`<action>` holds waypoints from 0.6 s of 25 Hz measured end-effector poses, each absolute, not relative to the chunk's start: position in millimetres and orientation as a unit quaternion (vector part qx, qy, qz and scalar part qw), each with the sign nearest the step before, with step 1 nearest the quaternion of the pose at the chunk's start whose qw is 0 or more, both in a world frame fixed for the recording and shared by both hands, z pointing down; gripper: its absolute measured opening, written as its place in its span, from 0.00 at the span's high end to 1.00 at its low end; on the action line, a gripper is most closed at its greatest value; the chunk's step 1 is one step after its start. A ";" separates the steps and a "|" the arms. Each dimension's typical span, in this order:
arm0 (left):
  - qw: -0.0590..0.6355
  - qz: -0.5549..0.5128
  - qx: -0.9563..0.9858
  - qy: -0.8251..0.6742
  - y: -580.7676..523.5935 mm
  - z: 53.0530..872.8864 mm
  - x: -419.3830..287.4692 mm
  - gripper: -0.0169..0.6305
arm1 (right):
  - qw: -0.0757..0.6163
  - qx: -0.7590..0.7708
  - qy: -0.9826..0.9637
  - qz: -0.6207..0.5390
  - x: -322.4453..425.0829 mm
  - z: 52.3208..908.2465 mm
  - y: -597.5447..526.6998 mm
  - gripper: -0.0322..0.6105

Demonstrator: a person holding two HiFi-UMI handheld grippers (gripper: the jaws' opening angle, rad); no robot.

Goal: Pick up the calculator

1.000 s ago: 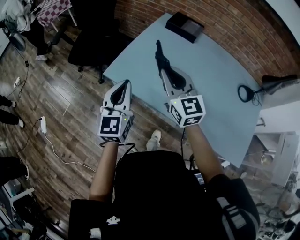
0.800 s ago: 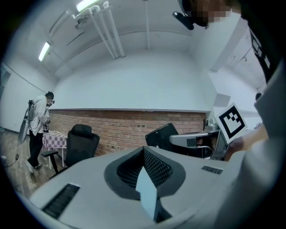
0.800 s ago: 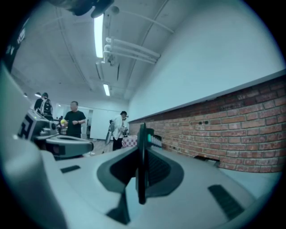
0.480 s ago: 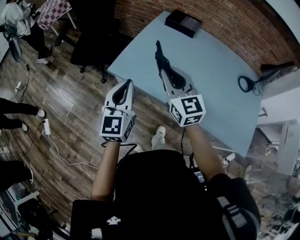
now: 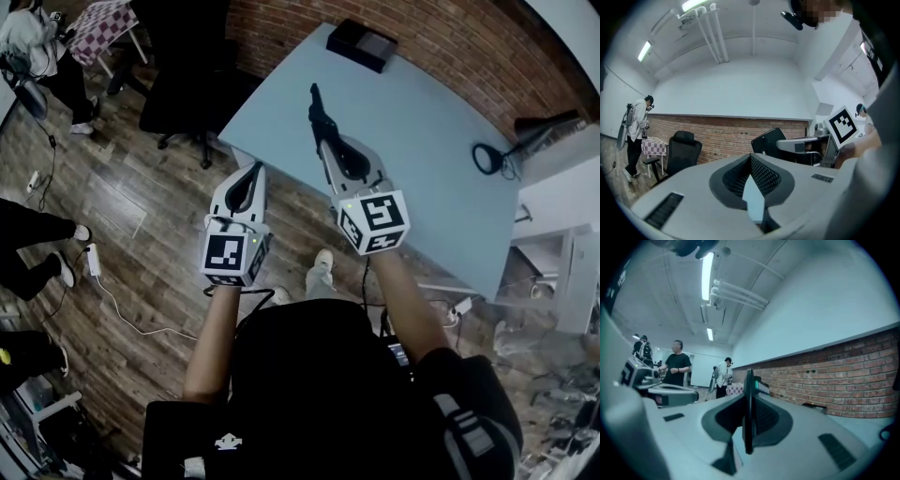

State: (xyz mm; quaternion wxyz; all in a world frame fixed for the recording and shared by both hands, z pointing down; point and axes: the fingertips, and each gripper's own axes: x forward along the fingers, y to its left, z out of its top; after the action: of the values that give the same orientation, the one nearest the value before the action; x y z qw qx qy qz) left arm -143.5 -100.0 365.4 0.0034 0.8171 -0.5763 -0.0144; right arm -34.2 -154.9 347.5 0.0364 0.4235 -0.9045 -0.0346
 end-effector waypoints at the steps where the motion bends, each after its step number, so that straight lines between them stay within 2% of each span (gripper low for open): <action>1: 0.004 -0.016 0.818 -0.576 -98.3 365.4 -144.8 0.96 | 0.037 0.425 -0.904 -0.036 -35.1 346.5 -152.9 0.87; 15: -0.004 -0.026 0.829 -0.558 -85.2 363.8 -147.1 0.96 | 0.035 0.437 -0.898 -0.042 -39.1 339.8 -129.7 0.87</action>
State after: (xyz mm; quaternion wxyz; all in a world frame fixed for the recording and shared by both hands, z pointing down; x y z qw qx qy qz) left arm -147.1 -85.2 363.8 -0.0035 0.8292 -0.5584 -0.0258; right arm -39.1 -129.7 339.8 0.0347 0.4372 -0.8977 -0.0423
